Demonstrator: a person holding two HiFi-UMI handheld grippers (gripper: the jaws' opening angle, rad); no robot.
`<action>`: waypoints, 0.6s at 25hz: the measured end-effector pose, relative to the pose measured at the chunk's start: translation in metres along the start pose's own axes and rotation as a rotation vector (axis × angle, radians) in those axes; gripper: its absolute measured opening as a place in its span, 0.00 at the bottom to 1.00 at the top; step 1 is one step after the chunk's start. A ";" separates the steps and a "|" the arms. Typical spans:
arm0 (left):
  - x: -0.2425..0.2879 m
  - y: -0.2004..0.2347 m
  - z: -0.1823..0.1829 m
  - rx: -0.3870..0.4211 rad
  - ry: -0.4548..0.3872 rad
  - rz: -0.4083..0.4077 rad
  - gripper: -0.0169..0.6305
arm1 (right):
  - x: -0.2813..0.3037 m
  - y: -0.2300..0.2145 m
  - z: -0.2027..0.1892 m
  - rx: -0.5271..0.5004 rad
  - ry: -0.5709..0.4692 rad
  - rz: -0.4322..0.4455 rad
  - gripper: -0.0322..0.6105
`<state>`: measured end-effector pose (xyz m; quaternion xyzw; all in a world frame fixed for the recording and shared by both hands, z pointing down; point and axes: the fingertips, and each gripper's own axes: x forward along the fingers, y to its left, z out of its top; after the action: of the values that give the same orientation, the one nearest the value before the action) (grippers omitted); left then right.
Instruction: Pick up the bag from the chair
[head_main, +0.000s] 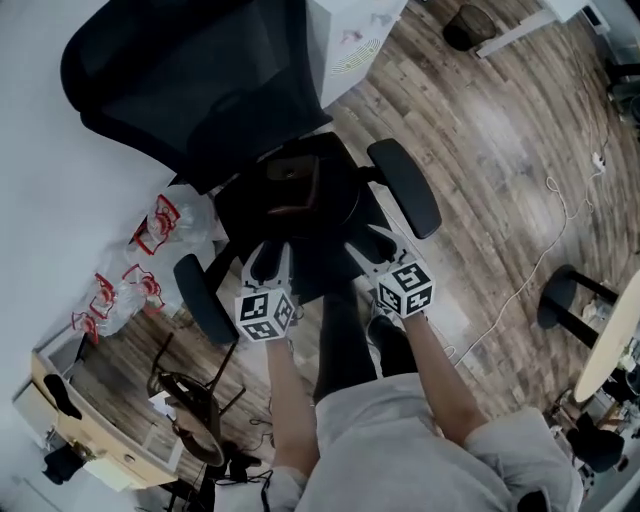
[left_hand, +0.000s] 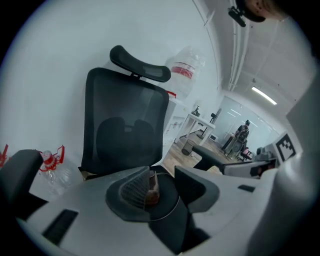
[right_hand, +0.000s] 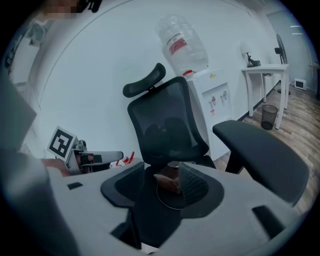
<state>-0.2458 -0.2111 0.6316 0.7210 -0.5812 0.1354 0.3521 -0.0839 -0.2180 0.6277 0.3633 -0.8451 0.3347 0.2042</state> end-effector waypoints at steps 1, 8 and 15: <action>0.014 0.007 -0.004 -0.002 0.012 -0.005 0.26 | 0.014 -0.009 -0.005 0.014 0.011 -0.007 0.39; 0.084 0.068 -0.039 0.039 0.081 0.034 0.25 | 0.091 -0.056 -0.037 0.280 0.024 -0.004 0.39; 0.148 0.121 -0.065 -0.029 0.098 0.032 0.28 | 0.154 -0.089 -0.064 0.263 0.080 0.043 0.41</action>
<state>-0.3027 -0.2871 0.8101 0.6991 -0.5766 0.1674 0.3884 -0.1108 -0.2910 0.7996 0.3549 -0.7929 0.4611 0.1812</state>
